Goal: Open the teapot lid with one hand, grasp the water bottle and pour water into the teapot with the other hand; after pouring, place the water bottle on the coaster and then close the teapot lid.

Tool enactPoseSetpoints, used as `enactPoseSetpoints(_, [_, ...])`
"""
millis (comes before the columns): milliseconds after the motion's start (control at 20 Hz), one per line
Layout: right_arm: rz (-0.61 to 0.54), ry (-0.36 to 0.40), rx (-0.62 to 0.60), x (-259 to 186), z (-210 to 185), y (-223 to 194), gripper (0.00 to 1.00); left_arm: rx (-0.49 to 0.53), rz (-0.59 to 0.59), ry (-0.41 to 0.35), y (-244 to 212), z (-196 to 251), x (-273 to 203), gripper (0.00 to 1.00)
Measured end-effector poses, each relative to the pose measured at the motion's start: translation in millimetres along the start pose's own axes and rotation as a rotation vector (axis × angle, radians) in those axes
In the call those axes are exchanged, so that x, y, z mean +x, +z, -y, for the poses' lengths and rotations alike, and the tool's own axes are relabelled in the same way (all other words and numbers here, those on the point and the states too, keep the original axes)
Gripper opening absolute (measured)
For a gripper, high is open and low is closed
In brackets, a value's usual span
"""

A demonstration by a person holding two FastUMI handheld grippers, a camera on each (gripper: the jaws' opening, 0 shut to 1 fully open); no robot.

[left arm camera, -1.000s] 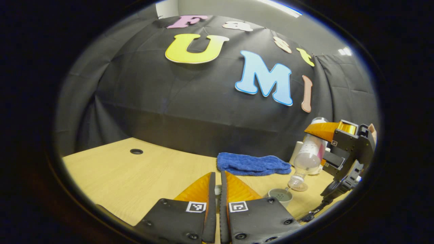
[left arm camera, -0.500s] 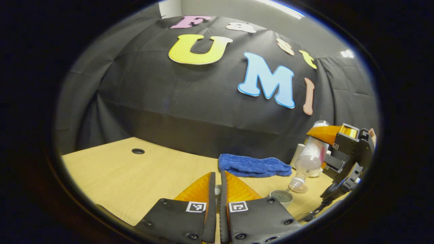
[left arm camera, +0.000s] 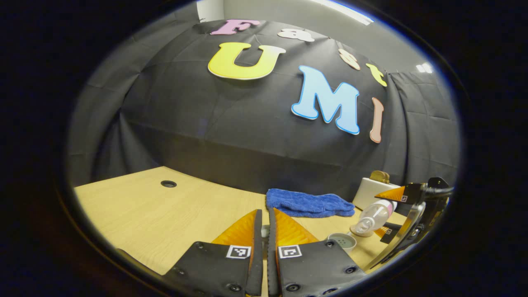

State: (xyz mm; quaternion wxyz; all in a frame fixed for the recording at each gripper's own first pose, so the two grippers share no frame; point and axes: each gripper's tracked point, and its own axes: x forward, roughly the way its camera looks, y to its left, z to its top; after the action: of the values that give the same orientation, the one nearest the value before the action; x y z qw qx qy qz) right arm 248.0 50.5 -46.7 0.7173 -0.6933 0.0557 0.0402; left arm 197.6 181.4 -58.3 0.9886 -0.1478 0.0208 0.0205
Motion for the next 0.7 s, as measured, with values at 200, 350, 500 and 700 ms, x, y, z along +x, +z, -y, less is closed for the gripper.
enactPoseSetpoints(200, [0.007, 0.093, 0.2, 0.5, -14.4, 0.6, 0.77, 0.002, -0.003, -0.002, -1.0, 0.8, 0.4, 0.11])
enactPoseSetpoints(350, [0.019, 0.167, 0.406, -2.7, -22.1, 1.9, 0.77, 0.002, -0.009, -0.002, -3.9, 0.3, 0.4, 0.11])
enactPoseSetpoints(500, [0.03, 0.208, 0.604, -2.5, -15.1, -0.7, 0.78, 0.002, -0.017, -0.005, -6.1, 1.4, 1.5, 0.11])
enactPoseSetpoints(700, [0.039, 0.22, 0.826, 2.6, -7.4, -9.0, 0.78, -0.002, -0.013, -0.008, -4.0, 2.7, 1.0, 0.11])
